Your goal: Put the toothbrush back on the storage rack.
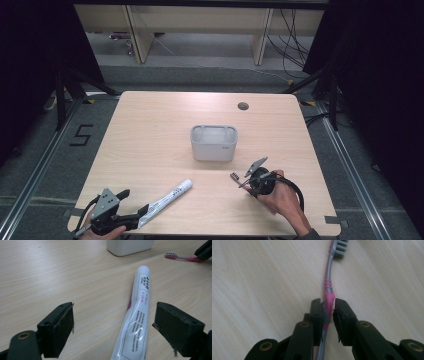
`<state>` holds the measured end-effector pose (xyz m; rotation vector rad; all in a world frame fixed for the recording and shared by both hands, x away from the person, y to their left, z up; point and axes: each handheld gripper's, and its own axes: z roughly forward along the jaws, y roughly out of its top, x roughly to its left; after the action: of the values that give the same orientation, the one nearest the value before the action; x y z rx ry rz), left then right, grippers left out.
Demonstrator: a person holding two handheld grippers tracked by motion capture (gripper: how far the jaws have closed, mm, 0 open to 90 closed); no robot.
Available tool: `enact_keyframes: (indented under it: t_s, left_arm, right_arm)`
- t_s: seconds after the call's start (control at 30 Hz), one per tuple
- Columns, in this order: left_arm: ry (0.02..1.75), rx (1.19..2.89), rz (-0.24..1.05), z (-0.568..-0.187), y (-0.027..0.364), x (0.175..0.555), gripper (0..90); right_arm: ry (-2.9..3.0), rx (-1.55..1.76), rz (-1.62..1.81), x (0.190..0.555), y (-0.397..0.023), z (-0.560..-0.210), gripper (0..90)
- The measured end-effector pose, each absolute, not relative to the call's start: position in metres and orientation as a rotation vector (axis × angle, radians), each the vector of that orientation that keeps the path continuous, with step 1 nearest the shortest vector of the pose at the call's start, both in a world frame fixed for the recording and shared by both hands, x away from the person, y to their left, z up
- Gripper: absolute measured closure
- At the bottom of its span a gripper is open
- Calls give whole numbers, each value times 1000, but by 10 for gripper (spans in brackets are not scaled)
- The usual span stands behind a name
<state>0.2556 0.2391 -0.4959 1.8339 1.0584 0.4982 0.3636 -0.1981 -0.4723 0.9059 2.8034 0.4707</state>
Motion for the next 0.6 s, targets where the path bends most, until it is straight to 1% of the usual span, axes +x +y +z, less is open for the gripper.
enact_keyframes:
  t_s: [0.23,0.6]
  left_arm:
    - [1059,1837,499,-496,239,255,153]
    - [1057,1845,500,-496,239,255,153]
  right_arm:
    - [2836,880,409,367,-196,-475,775]
    - [2860,901,333,371,-194,-475,806]
